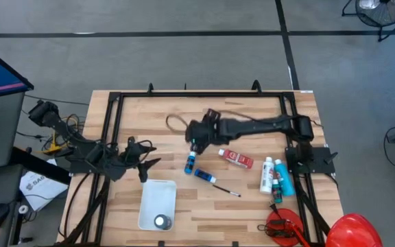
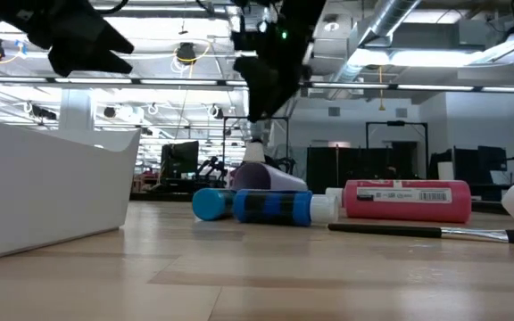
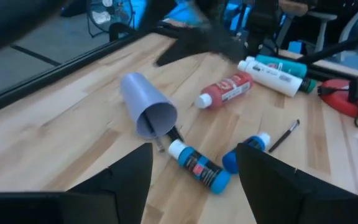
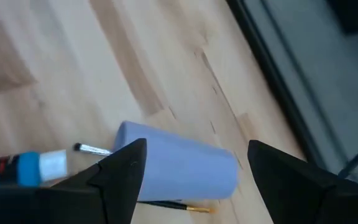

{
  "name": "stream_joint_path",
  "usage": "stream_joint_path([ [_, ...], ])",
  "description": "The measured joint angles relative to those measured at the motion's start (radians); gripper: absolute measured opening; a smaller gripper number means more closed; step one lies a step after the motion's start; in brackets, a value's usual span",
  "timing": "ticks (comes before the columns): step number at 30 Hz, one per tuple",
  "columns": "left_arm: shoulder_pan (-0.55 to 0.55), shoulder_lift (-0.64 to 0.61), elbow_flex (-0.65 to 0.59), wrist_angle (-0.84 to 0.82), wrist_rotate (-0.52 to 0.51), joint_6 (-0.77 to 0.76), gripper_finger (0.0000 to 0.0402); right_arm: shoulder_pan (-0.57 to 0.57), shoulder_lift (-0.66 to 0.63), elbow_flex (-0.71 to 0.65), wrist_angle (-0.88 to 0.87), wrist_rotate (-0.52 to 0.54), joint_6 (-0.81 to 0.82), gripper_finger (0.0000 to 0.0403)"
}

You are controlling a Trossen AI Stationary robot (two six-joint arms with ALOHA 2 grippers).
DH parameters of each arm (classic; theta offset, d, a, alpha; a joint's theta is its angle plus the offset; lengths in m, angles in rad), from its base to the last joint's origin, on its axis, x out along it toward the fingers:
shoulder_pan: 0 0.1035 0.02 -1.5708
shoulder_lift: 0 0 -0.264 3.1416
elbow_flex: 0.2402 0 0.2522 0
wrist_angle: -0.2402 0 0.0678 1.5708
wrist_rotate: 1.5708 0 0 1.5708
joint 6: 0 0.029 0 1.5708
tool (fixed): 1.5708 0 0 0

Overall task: Pick & Place Paint Supplies
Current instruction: Adjust the violet cup on the table

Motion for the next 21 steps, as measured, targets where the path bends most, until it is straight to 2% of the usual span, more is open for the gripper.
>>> stream_joint_path([
  [4, 0.001, 0.000, -0.009, 0.019, 0.000, 0.007, 0.0214, 0.082, 0.000, -0.001, -0.058, 0.160, 0.119, 0.0274],
  [7, 0.001, 0.004, -0.010, 0.034, 0.000, 0.008, 0.0211, 0.120, 0.031, 0.003, -0.051, 0.208, 0.208, 0.0274],
  [12, 0.001, 0.003, -0.010, 0.052, 0.000, 0.015, 0.0211, 0.137, 0.133, 0.021, -0.106, 0.208, 0.301, 0.0274],
  [17, 0.002, 0.003, -0.010, 0.074, 0.007, 0.037, 0.0209, 0.126, 0.244, 0.115, -0.220, 0.206, 0.392, 0.0274],
  [21, 0.002, 0.004, -0.010, 0.082, 0.007, 0.061, 0.0209, 0.126, 0.298, 0.196, -0.233, 0.207, 0.396, 0.0274],
])
